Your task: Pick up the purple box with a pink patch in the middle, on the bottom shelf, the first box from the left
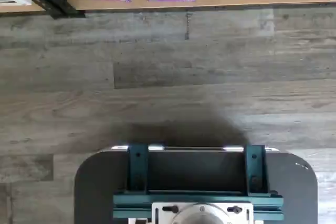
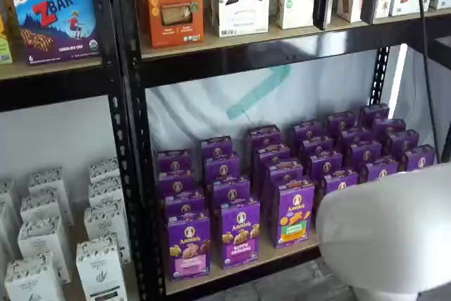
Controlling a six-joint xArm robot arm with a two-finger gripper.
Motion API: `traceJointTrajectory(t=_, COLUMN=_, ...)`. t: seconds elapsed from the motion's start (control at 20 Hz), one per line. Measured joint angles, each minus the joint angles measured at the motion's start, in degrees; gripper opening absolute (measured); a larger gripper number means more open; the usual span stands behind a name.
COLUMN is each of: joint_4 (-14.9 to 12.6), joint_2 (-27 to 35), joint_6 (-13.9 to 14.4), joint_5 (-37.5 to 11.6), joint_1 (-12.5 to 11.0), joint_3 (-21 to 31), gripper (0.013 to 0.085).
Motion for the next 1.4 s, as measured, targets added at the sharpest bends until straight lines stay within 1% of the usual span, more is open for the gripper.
traceJointTrajectory(t=0.1, joint_4=-1.08, joint_2=0.15, joint_6=0.49, joint_5=0.2, joint_1=1.0, joint_3=-0.12, gripper=0.085)
traceJointTrajectory(t=0.4, joint_4=-1.96, joint_2=-0.24, joint_6=0.79, joint_5=-1.19, joint_1=1.59, joint_3=0.94, gripper=0.085)
traceJointTrajectory(t=0.7, joint_4=-3.27, joint_2=-1.65, joint_6=2.0, joint_5=-5.34, joint_1=3.18, joint_3=4.67, gripper=0.085)
traceJointTrajectory(t=0.85, joint_4=-2.96, joint_2=-2.23, joint_6=2.39, joint_5=-7.32, joint_1=3.39, joint_3=7.02, gripper=0.085)
traceJointTrajectory(t=1.0, joint_4=-1.95, joint_2=-3.01, joint_6=2.89, joint_5=-9.97, joint_1=3.57, joint_3=10.14, gripper=0.085)
traceJointTrajectory(t=1.2, joint_4=-1.42, joint_2=-3.48, joint_6=3.94, joint_5=-12.5, joint_1=4.52, joint_3=13.64, gripper=0.085)
traceJointTrajectory(t=1.3, joint_4=-0.45, joint_2=-3.72, joint_6=4.2, joint_5=-14.03, joint_1=4.57, joint_3=15.73, gripper=0.085)
traceJointTrajectory(t=1.4, joint_4=-0.38, joint_2=-4.01, joint_6=4.79, joint_5=-15.73, joint_1=5.21, joint_3=17.87, gripper=0.085)
